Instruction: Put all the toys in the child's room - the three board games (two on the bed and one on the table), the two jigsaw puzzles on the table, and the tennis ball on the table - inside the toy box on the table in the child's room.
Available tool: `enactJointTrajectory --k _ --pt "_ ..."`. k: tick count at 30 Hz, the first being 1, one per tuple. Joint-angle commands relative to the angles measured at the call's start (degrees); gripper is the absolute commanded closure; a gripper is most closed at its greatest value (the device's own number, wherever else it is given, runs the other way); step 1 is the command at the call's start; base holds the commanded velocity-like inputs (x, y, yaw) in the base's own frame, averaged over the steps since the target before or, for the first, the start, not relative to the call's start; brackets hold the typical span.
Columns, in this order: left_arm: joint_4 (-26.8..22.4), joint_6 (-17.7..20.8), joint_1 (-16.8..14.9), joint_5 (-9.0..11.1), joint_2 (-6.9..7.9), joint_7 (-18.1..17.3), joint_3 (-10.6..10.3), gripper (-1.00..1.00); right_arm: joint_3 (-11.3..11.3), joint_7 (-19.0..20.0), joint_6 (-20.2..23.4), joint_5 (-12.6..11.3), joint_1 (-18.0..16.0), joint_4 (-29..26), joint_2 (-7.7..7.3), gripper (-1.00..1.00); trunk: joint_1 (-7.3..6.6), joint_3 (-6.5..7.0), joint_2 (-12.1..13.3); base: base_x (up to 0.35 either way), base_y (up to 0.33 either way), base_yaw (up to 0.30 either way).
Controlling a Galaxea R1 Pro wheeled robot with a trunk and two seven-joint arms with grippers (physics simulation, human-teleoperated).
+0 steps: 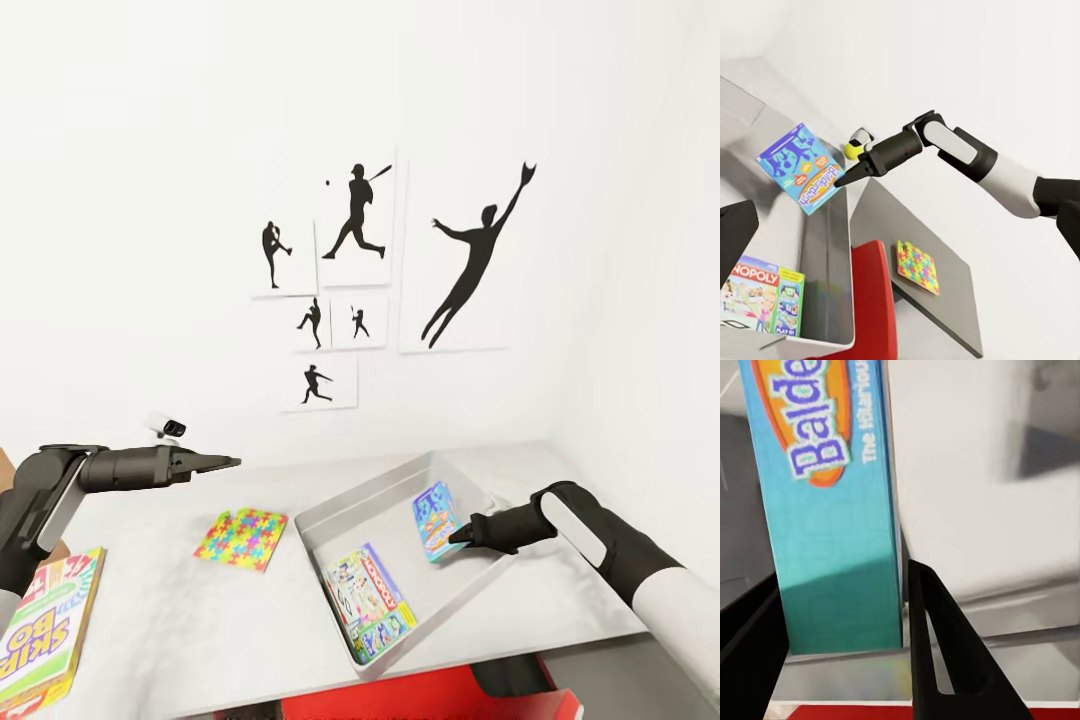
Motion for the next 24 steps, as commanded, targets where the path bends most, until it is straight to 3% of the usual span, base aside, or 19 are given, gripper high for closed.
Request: enactJointTrajectory --k 1,24 --pt "0.01 0.6 -0.07 0.13 0.07 -0.16 -0.13 -1.0 0.16 0.6 0.0 0.5 -0.09 -0.01 -0.01 1.0 0.04 -0.23 -0.15 0.0 0.0 0.0" --pt "0.01 0.56 -0.07 0.13 0.05 -0.16 -0.17 -1.0 -0.09 0.69 0.0 0.67 -0.1 0.01 0.17 1.0 0.04 -1.78 -0.15 0.0 0.0 0.0"
